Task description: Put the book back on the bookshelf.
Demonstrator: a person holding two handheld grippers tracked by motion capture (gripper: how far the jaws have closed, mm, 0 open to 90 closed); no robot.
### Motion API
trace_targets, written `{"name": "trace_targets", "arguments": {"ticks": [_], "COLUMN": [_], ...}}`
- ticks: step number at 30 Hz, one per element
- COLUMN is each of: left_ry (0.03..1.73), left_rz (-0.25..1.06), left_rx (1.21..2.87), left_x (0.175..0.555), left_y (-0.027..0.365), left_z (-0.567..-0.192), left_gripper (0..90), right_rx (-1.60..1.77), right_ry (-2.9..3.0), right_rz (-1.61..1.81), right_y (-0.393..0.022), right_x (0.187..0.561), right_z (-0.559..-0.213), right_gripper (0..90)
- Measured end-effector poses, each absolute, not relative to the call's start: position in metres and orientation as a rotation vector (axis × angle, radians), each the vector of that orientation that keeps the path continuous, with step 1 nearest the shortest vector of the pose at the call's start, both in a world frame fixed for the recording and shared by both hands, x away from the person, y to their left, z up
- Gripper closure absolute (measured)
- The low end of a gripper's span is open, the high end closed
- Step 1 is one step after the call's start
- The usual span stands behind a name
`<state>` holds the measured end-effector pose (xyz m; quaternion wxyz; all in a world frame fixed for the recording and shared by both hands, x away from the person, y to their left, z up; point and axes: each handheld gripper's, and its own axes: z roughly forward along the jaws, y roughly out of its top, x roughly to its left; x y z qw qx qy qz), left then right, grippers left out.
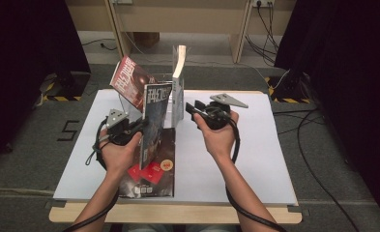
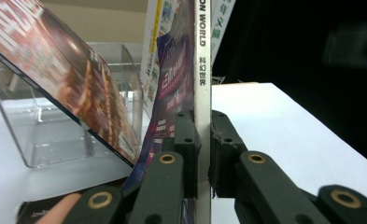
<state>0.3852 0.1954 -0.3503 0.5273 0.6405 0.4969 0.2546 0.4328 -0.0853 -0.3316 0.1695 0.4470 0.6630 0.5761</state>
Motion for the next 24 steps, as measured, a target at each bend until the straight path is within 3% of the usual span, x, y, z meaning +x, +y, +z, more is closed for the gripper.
{"name": "trace_targets", "arguments": {"ticks": [8,24], "left_ry": [1.179,1.192], "left_rz": [0.624,0.663], "left_rx": [1.497,1.430], "left_x": [0.385,0.392], "left_y": [0.207,0.232], "left_z": [-0.345,-0.329], "left_gripper": [82.8,82.8], "right_rx": [1.383,1.501], "right_ry": [1.838,1.769], "right_rz": [1.567,1.463], "right_y": [-0.132,-0.187], "right_x": [0.426,0.403], "right_z": [-0.367,-0.420], "right_gripper": [59.7,58.2]}}
